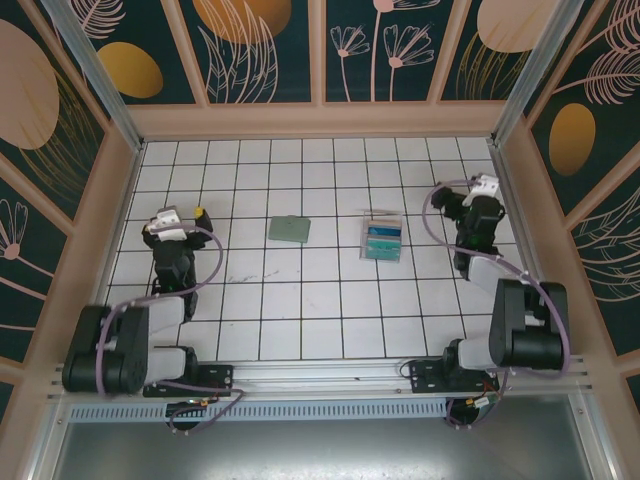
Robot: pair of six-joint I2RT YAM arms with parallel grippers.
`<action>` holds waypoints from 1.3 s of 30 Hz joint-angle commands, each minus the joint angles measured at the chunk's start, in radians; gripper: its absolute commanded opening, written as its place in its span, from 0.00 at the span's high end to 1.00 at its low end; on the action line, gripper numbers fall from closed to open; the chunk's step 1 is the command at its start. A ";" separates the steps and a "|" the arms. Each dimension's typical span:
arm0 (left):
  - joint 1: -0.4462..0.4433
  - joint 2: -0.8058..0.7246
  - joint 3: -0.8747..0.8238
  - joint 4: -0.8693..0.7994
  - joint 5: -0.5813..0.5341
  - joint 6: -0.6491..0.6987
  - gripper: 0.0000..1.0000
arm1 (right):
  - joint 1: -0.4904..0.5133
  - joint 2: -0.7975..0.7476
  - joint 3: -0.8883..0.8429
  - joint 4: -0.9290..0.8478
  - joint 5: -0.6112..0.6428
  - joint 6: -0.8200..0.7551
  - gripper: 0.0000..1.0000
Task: Put the credit cards into the card holder
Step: Pick up the card holder from the center of the table.
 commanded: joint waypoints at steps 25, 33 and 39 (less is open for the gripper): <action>-0.004 0.054 0.436 -0.890 0.548 -0.435 0.04 | 0.484 0.060 0.315 -0.633 -0.028 0.328 0.14; -0.085 0.305 0.607 -0.986 0.566 -0.394 0.19 | 0.678 0.171 0.349 -0.609 0.023 0.401 0.15; -0.114 0.464 0.699 -0.986 0.680 -0.394 0.34 | 0.740 0.225 0.383 -0.608 0.010 0.442 0.15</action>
